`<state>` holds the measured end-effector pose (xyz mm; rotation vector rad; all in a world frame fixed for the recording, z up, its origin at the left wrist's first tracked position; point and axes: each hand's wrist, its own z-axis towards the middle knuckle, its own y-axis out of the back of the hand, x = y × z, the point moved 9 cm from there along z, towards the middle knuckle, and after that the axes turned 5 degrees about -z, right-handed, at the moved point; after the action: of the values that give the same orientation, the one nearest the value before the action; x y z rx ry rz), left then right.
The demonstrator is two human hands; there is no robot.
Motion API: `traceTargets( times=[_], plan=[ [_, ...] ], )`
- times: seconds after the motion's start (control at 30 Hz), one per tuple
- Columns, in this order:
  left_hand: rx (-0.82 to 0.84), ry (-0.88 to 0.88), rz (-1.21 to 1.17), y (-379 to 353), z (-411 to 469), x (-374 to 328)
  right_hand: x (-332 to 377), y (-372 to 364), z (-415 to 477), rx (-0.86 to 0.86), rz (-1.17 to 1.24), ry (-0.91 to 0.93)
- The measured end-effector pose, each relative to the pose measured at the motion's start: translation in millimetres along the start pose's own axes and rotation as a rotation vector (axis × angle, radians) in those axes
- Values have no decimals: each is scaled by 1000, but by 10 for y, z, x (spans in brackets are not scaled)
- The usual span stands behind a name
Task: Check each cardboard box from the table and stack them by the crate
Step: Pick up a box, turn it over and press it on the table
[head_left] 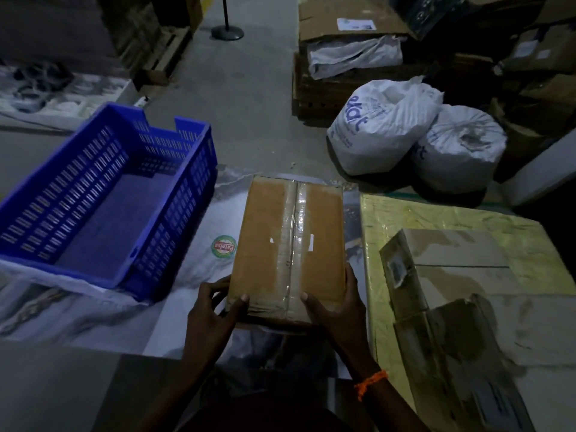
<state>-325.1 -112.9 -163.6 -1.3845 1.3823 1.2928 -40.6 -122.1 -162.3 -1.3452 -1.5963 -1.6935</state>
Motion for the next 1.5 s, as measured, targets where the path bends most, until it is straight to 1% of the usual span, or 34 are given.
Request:
traceTargets(
  times=[0.2, 0.43, 0.6, 0.73, 0.83, 0.97, 1.1, 1.33, 1.5],
  plan=[
    [6, -21, 79, 65, 250, -93, -25, 100, 91, -7, 63, -15],
    [-6, -59, 118, -100, 616, -229, -123, 189, 614, -48, 48, -44],
    [99, -128, 251, -275, 944, -319, 39, 137, 987, 17, 77, -44],
    [226, -49, 351, -391, 1191, -311, 185, 80, 1132, 91, 113, -18],
    [280, 2, 303, -450, 1280, -304, 280, 60, 1134, 127, 124, 6],
    [287, -1, 185, -410, 1287, -240, 338, 40, 1066, 153, 117, 43],
    [275, -82, 114, -427, 1218, -394, 446, 66, 1048, 125, 109, 67],
    [232, -239, 42, -446, 1272, -831, 782, 264, 1156, 5, 80, 172],
    [175, -280, 14, -409, 1267, -971, 898, 375, 1134, -46, 161, 228]
  ],
)
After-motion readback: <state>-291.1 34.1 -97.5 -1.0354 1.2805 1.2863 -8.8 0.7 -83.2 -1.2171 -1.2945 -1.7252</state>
